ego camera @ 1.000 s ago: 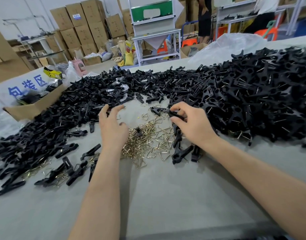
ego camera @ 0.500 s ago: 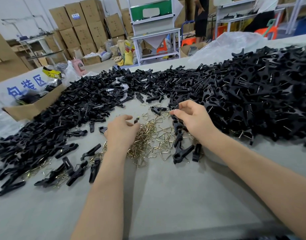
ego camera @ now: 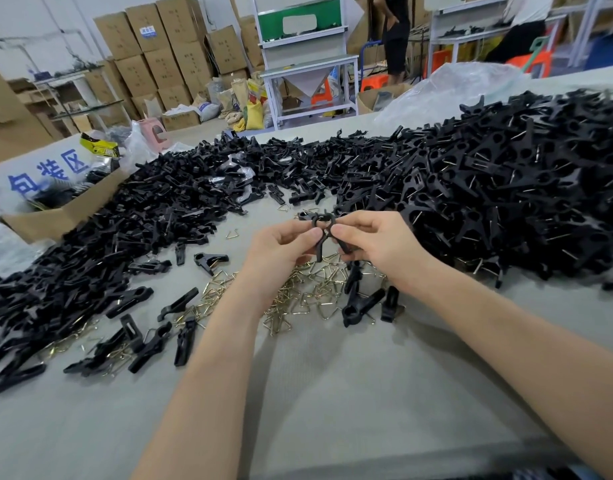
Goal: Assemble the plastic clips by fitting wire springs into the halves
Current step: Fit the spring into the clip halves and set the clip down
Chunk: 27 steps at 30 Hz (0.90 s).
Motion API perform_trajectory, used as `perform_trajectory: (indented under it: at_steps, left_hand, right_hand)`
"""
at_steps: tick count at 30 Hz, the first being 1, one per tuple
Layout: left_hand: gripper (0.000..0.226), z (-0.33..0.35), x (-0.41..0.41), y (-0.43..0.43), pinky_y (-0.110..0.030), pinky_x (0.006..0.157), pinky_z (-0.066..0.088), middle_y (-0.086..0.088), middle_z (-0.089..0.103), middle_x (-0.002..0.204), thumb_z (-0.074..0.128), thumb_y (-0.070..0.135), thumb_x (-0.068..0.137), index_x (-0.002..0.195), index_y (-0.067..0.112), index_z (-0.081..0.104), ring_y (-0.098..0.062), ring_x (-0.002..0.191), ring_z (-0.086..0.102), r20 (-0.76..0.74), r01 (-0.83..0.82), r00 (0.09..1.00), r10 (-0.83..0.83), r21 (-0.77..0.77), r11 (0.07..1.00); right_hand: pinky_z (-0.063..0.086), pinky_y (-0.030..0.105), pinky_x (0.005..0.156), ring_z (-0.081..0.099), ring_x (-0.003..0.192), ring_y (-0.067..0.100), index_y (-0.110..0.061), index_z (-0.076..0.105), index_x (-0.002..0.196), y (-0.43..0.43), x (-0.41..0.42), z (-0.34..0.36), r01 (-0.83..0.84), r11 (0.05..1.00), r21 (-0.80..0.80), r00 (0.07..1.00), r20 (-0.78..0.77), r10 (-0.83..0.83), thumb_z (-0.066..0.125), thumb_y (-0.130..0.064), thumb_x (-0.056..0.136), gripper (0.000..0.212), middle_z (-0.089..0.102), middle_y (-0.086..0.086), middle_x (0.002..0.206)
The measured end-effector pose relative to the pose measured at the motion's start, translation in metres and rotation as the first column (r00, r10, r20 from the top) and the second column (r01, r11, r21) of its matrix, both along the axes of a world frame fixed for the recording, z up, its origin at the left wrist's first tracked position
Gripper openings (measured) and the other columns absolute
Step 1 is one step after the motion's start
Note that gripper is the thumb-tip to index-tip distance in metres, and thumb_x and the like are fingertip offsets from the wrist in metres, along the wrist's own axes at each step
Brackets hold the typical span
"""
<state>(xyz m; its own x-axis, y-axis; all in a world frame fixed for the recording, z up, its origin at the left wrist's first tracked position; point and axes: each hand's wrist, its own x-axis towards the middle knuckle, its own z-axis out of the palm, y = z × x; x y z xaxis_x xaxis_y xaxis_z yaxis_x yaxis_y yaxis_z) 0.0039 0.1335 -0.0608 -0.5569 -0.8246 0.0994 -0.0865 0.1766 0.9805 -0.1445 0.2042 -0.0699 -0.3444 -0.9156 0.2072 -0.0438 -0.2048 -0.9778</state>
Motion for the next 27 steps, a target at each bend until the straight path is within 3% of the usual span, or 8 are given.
perform_trajectory:
  at_steps: [7, 14, 18, 22, 27]
  left_hand:
    - [0.012, -0.0038, -0.0002, -0.0031, -0.017, 0.07, 0.05, 0.003, 0.075, 0.084, 0.065, 0.014, 0.089, 0.094, 0.022, 0.072, -0.003, 0.073, 0.065, -0.025, 0.008, 1.0, -0.008, -0.002, 1.0]
    - [0.011, -0.0036, -0.0014, -0.0025, -0.013, 0.066, 0.048, 0.009, 0.072, 0.073, 0.066, 0.012, 0.088, 0.095, 0.019, 0.071, 0.001, 0.065, 0.062, -0.032, 0.026, 0.999, -0.026, 0.008, 1.0]
    - [0.016, -0.0021, -0.0015, -0.0022, -0.017, 0.07, 0.049, 0.006, 0.071, 0.077, 0.064, 0.011, 0.089, 0.104, 0.011, 0.069, 0.0, 0.067, 0.062, -0.073, 0.03, 0.997, -0.026, 0.056, 0.998]
    - [0.016, -0.0012, -0.0006, -0.0026, -0.024, 0.082, 0.052, -0.008, 0.072, 0.095, 0.063, 0.009, 0.089, 0.102, 0.015, 0.07, -0.011, 0.082, 0.065, -0.084, 0.052, 0.995, -0.047, 0.06, 0.997]
    - [0.016, -0.0027, -0.0002, -0.0027, -0.018, 0.074, 0.052, -0.001, 0.075, 0.091, 0.066, 0.012, 0.088, 0.099, 0.021, 0.071, -0.008, 0.083, 0.069, -0.081, 0.067, 0.995, -0.065, 0.03, 0.997]
  right_hand:
    - [0.057, 0.022, 0.063, 0.059, 0.057, 0.002, -0.017, 0.072, 0.081, 0.0003, -0.0008, -0.0017, -0.022, 1.0, 0.008, 0.999, -0.045, 0.022, 0.069, -0.006, 0.084, 0.011, 0.065, -0.009, 0.06]
    - [0.052, 0.019, 0.058, 0.058, 0.061, 0.008, -0.014, 0.075, 0.082, -0.0003, -0.0015, -0.002, -0.04, 0.998, 0.039, 0.999, 0.037, 0.038, 0.067, -0.011, 0.087, 0.009, 0.066, -0.003, 0.066]
    - [0.053, 0.02, 0.059, 0.059, 0.062, 0.009, -0.016, 0.077, 0.074, -0.0019, -0.0022, -0.0017, -0.063, 0.997, 0.054, 0.99, 0.126, 0.056, 0.068, -0.014, 0.086, 0.015, 0.067, -0.003, 0.065]
    - [0.052, 0.021, 0.059, 0.059, 0.061, 0.012, -0.013, 0.077, 0.072, -0.0032, -0.0026, -0.0007, -0.082, 0.994, 0.076, 0.974, 0.219, 0.063, 0.069, -0.014, 0.085, 0.015, 0.068, 0.003, 0.07]
    - [0.052, 0.021, 0.062, 0.061, 0.067, 0.007, -0.013, 0.075, 0.084, -0.0001, -0.0017, -0.0004, -0.029, 0.998, 0.053, 0.998, 0.058, 0.026, 0.069, -0.014, 0.085, 0.006, 0.069, -0.001, 0.073]
